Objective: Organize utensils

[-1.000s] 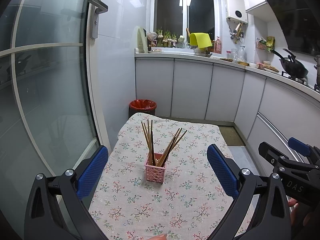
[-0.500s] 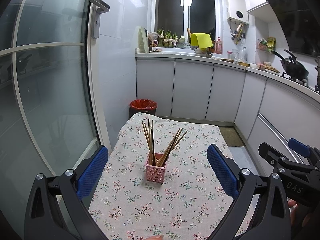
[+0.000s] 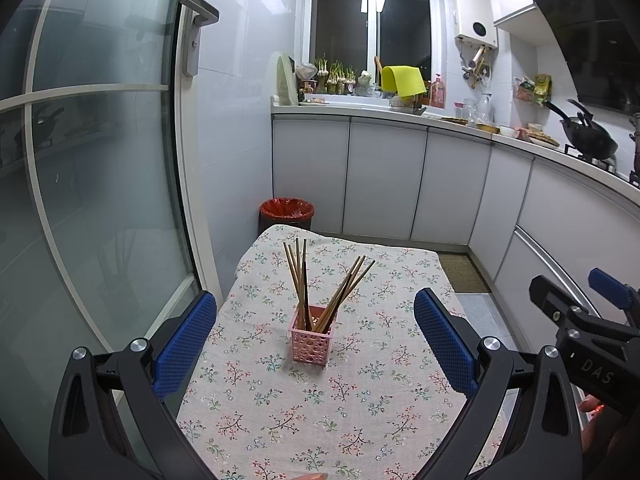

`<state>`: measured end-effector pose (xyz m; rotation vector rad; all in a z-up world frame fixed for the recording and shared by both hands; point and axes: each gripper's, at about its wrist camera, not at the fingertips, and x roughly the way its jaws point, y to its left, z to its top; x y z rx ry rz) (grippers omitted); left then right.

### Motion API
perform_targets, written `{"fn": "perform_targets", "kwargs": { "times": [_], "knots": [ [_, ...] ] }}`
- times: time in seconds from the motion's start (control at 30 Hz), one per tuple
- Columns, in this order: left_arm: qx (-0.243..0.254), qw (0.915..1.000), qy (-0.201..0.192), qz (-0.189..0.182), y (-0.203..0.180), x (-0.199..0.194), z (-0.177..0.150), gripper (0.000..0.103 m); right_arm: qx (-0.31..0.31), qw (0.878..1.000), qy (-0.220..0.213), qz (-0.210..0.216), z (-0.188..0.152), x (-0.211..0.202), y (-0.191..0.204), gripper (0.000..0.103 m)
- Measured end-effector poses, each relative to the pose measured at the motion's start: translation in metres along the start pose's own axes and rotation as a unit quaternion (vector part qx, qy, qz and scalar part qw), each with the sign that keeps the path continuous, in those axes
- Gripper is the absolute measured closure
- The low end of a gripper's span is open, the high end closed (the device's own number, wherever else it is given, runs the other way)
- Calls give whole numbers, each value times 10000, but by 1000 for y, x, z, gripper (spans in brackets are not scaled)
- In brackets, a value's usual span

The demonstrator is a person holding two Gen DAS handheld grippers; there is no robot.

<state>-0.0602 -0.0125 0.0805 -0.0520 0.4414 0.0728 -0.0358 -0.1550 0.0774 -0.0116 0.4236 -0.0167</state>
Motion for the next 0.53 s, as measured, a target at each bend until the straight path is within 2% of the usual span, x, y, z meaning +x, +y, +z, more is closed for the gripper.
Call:
{"fn": "perform_targets", "kwargs": {
  "times": [0.27,0.37,0.43,0.47,0.5,0.53],
  "knots": [
    [45,10000,30,4,-4,3,-1,7,-6,9999,-64,-78,-1,4,-2,7],
    [31,9999,99,10,-3,18,-6,7,28,10000,32,-19,-7,23,-5,7],
    [23,9997,219,146,-2,49,-17,7,83,9998,178,-101,-17,54,-7,7],
    [-17,9991,364,237,0,74,-28,7,100,9991,347,-222,-30,85,-9,7],
    [-88,9978,578,315,2,104,-44,7,135,9976,581,-342,-43,115,-11,7],
    [-149,9961,795,364,4,130,-59,7,238,9936,1010,-444,-67,159,-15,7]
  ]
}}
